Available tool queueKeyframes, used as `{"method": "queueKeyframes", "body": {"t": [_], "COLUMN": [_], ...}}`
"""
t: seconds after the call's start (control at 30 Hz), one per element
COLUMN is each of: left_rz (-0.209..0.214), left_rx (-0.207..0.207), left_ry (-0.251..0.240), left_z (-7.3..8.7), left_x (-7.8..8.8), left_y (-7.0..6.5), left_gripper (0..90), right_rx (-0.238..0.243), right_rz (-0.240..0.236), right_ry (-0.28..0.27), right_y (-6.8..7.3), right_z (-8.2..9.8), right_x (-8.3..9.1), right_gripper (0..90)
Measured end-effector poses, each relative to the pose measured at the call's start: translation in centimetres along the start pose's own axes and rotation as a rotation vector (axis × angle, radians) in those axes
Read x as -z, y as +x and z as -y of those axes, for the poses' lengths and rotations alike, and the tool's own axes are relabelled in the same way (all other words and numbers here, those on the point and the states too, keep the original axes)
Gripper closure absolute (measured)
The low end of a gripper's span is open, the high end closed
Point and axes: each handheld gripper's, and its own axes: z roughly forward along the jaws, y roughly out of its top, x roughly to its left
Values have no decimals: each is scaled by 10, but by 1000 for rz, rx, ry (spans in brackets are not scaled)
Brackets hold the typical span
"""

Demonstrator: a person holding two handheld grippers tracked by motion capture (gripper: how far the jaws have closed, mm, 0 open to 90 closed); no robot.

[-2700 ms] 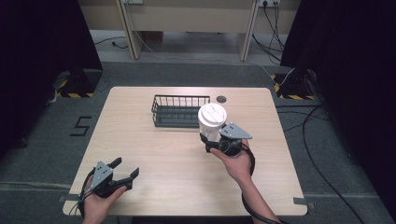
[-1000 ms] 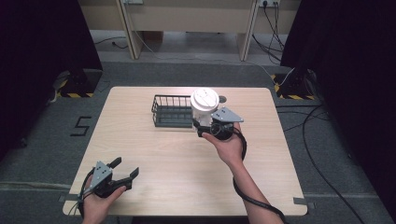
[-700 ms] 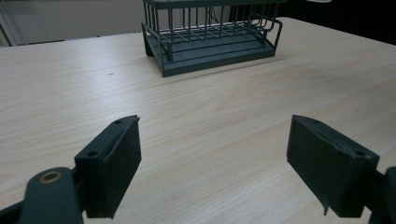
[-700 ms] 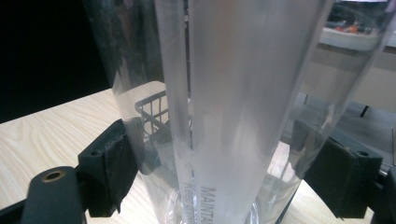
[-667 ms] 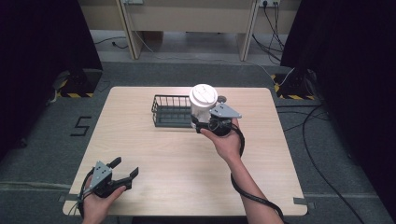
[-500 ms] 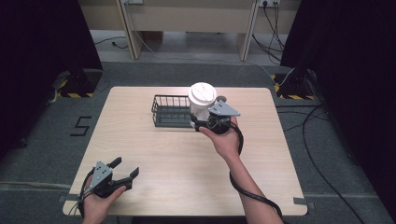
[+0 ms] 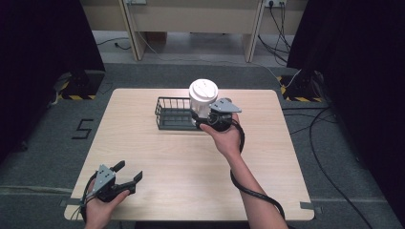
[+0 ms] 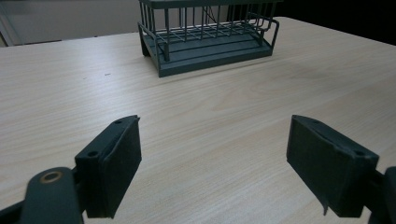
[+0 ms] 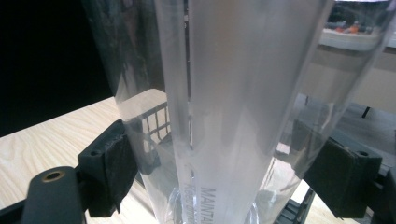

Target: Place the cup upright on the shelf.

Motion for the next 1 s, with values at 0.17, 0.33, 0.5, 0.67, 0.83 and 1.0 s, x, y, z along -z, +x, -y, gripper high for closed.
{"method": "queueKeyframes", "body": {"t": [0.17, 0.33, 0.5, 0.67, 0.83, 1.0], "left_rz": [-2, 1, 1, 4, -2, -2], "left_rx": [6, 5, 7, 7, 11, 12], "left_ry": [1, 1, 3, 2, -3, -3], "left_z": [0, 0, 1, 1, 1, 1], "left_x": [0, 0, -1, -1, 0, 0], "left_y": [1, 1, 2, 1, 3, 3], "left_gripper": [173, 173, 174, 174, 174, 174], "right_rx": [-4, -9, -10, -14, -29, -33], "right_rz": [3, 7, 13, 14, 17, 23], "right_ry": [3, 12, 3, 12, 15, 19], "right_y": [-1, -4, -5, -7, -10, -11], "right_z": [-2, -3, -7, -10, -11, -13], "right_x": [-4, -8, -12, -17, -23, -31], "right_gripper": [186, 186, 186, 186, 186, 186]}}
